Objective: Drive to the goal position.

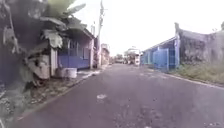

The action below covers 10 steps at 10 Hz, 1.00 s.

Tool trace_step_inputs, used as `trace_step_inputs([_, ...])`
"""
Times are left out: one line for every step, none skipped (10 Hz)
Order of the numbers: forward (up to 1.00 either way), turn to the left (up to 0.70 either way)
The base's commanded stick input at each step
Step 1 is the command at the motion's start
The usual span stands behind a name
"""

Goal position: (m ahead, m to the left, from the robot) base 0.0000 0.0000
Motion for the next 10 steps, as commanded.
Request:
trace_step_inputs([1.00,0.00])
trace_step_inputs([1.00,0.00])
trace_step_inputs([1.00,0.00])
trace_step_inputs([1.00,0.00])
trace_step_inputs([1.00,0.00])
trace_step_inputs([1.00,0.00])
trace_step_inputs([1.00,0.00])
trace_step_inputs([1.00,0.00])
trace_step_inputs([1.00,0.00])
trace_step_inputs([1.00,0.00])
